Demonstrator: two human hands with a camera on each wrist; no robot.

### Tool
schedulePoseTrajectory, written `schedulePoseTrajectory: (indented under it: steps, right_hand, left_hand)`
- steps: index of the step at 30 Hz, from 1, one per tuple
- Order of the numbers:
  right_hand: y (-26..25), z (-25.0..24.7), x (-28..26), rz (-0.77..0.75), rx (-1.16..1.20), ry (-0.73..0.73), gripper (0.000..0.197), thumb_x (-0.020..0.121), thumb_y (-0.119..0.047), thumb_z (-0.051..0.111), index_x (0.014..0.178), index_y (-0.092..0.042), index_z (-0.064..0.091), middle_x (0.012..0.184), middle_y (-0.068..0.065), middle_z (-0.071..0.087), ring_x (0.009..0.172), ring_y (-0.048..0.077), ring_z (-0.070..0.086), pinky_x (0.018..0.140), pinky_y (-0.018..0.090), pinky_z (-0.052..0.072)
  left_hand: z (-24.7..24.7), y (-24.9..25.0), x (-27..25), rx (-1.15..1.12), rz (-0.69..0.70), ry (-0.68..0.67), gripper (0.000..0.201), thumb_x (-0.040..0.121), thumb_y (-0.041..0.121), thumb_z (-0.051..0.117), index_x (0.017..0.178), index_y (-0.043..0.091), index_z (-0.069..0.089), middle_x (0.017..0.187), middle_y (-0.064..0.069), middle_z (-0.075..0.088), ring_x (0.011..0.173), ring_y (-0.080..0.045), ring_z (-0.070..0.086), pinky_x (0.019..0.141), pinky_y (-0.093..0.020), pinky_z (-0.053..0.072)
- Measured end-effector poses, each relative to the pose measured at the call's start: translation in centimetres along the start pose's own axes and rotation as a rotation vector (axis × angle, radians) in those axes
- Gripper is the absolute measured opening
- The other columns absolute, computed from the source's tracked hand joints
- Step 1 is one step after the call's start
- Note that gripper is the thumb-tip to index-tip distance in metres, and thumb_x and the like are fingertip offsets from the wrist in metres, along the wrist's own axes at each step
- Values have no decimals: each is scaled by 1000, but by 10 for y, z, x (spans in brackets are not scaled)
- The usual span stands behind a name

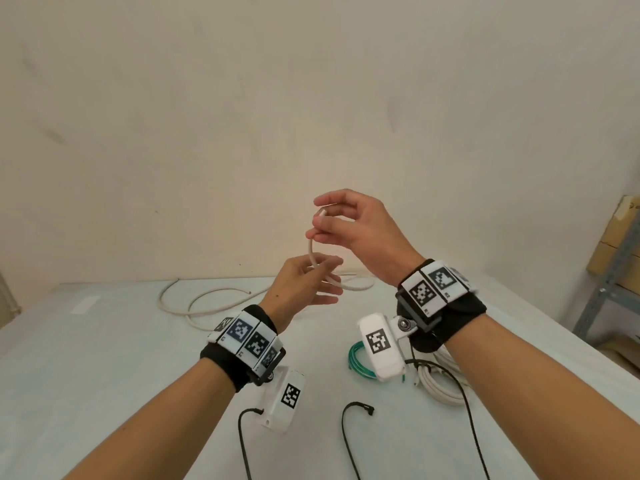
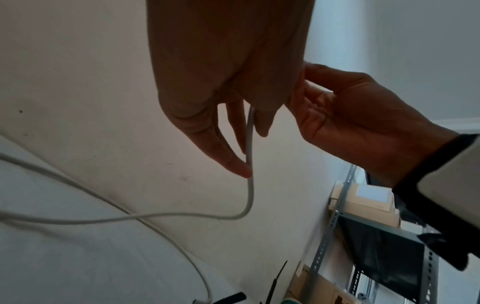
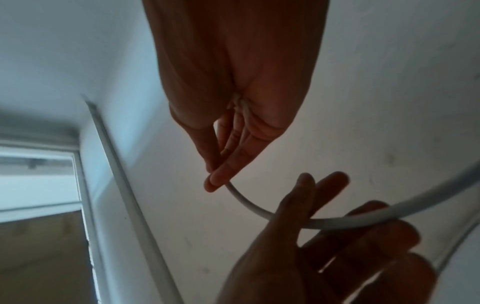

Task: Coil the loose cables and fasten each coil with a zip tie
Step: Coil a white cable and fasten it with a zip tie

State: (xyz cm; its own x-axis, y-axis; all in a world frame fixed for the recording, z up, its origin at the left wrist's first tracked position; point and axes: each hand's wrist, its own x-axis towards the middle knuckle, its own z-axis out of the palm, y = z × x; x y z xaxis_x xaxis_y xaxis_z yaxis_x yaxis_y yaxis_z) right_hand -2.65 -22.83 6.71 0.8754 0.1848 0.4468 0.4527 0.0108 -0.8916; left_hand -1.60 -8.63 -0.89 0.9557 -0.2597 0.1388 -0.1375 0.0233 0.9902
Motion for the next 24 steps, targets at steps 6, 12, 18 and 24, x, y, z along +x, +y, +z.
schedulePoseTrajectory:
  steps: [6, 12, 18, 24]
  right_hand:
    - [-14, 13, -4, -68, 116, 41, 14, 96, 6, 65, 108, 12, 68, 94, 24, 68, 91, 30, 76, 91, 32, 60]
    - [9, 32, -16, 41, -38, 53, 19, 96, 3, 66, 115, 9, 68, 107, 37, 68, 89, 30, 78, 85, 29, 62]
    - [19, 66, -29, 122, -546, -94, 11, 98, -18, 65, 102, -13, 74, 85, 3, 77, 81, 13, 75, 76, 30, 60]
    - [15, 93, -43, 317, -396, -120, 14, 99, -21, 62, 106, -9, 68, 79, 5, 79, 62, 11, 67, 54, 20, 45]
  left_hand:
    - [-37, 8, -28, -122, 8, 78, 44, 101, 45, 60, 83, 7, 71, 95, -15, 77, 95, -27, 75, 90, -39, 60]
    - [-67, 44, -38, -424, -15, 264, 42, 102, 26, 61, 64, 20, 44, 59, 4, 32, 50, -13, 33, 66, -31, 52]
    - [-73, 63, -45, -464, 100, 407, 38, 90, 21, 59, 59, 22, 37, 58, 4, 24, 51, -16, 22, 54, -28, 35]
    - [-73, 51, -44, -341, 150, 652, 43, 89, 24, 73, 58, 16, 45, 51, 3, 36, 46, -13, 37, 63, -32, 50]
